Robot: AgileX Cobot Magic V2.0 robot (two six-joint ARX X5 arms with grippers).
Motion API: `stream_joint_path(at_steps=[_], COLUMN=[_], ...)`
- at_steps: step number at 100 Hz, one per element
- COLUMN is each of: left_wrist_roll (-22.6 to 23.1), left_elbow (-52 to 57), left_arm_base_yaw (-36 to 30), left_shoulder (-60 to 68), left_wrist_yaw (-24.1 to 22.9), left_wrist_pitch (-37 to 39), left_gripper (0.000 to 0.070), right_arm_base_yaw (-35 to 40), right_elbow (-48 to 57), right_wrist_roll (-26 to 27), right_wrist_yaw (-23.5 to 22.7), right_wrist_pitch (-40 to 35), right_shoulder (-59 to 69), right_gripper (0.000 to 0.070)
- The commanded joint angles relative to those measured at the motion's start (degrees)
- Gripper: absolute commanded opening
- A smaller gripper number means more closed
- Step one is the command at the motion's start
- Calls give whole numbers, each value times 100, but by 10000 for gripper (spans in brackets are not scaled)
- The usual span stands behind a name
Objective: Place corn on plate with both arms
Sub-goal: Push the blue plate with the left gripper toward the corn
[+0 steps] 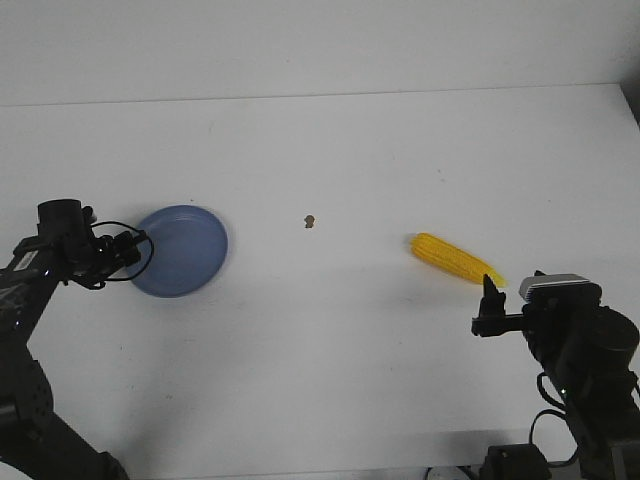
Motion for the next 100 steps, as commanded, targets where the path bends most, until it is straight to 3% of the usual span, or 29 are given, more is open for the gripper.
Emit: stream_joint_path(at_steps=[1,7,20,41,48,69,100], left_wrist_roll=[125,127,144,138,111,98,125], left_elbow=[74,74,74,74,74,74,74], left_arm_base_yaw=[-17,-35,-39,-20,-52,-608,-2114], left_shoulder=[131,131,131,129,127,118,118], left_wrist_yaw=[116,138,234,1495,1692,1716,1709], left_wrist_pitch=[37,70,116,118,109,-68,-129], left_gripper=[67,0,4,4,5,4,4], right_arm_base_yaw=[7,7,7,7,7,7,7], right_elbow=[96,96,96,96,96,96,96], right_wrist_roll=[79,79,79,81,81,81,81], right_wrist_yaw=[-7,-4,-4,-7,-7,-4,-4], right_wrist_pitch=[52,50,50,52,52,52,50], right_shoulder=[20,20,20,20,20,20,20], right_gripper=[543,543,543,543,543,543,543])
